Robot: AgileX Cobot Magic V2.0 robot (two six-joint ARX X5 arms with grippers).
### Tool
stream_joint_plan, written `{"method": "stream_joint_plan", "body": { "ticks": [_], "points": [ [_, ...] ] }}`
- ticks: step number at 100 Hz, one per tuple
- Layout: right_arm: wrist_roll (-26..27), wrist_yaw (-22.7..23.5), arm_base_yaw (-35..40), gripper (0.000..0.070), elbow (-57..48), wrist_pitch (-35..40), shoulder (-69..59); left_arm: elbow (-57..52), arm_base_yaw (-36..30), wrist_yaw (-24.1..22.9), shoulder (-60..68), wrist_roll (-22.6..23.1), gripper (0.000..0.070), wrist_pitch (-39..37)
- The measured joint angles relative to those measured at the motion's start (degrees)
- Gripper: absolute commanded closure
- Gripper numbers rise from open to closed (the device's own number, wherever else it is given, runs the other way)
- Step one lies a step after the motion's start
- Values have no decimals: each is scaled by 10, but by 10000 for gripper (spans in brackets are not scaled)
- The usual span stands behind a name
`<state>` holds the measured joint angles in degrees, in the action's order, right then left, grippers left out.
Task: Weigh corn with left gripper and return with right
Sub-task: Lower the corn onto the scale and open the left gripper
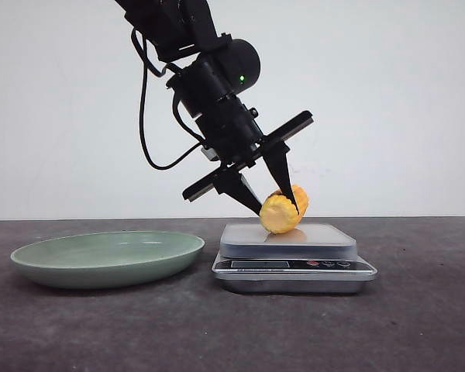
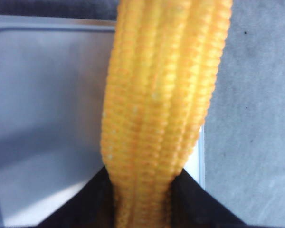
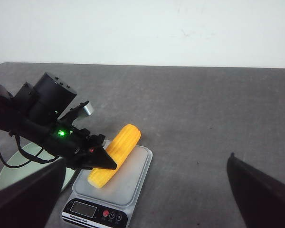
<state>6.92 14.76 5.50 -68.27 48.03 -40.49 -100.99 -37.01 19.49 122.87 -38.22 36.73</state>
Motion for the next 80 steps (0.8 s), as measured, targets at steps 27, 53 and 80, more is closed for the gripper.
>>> {"method": "stream_joint_plan", "body": {
  "ticks": [27,53,80],
  "points": [
    [0,0,0,14,0,6,0,-3,-4,-2,0,-1,689,15],
    [0,0,0,14,0,6,0,-10,-20,-13,-4,42,680,73],
    [0,0,0,14,0,6,0,-10,-26,-25,-6,57,130,99]
  ]
}}
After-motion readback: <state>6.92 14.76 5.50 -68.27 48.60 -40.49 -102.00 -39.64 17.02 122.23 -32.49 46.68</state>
